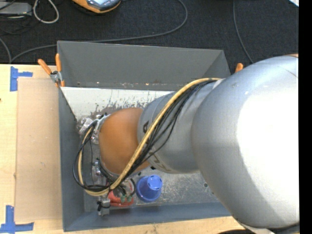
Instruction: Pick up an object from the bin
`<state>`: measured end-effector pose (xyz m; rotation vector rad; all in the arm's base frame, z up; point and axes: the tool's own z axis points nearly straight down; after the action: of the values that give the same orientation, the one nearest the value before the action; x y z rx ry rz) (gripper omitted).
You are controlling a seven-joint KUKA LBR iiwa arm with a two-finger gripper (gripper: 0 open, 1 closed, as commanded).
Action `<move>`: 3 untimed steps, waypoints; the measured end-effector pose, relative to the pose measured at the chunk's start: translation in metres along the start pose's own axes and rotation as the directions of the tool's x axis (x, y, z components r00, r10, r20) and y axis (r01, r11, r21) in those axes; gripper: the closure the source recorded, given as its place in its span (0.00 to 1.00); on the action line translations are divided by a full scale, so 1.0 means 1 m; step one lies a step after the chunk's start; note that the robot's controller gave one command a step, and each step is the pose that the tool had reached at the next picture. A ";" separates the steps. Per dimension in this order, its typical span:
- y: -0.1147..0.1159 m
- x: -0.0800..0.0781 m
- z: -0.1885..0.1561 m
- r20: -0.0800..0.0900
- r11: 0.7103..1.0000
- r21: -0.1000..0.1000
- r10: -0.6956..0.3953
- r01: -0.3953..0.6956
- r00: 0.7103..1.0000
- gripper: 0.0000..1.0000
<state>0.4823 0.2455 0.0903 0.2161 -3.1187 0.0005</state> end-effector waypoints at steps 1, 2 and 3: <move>-0.087 -0.001 0.020 0.012 0.955 0.002 0.297 -0.297 0.955 1.00; -0.087 -0.001 0.020 0.012 0.955 0.002 0.298 -0.298 0.955 1.00; -0.084 0.000 -0.057 0.010 0.954 0.003 0.300 -0.300 0.954 1.00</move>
Offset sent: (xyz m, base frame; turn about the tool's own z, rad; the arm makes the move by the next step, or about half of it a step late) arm 0.0000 0.0000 0.0000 0.0000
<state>0.4944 0.1626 0.1474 -0.2600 -3.1250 0.0105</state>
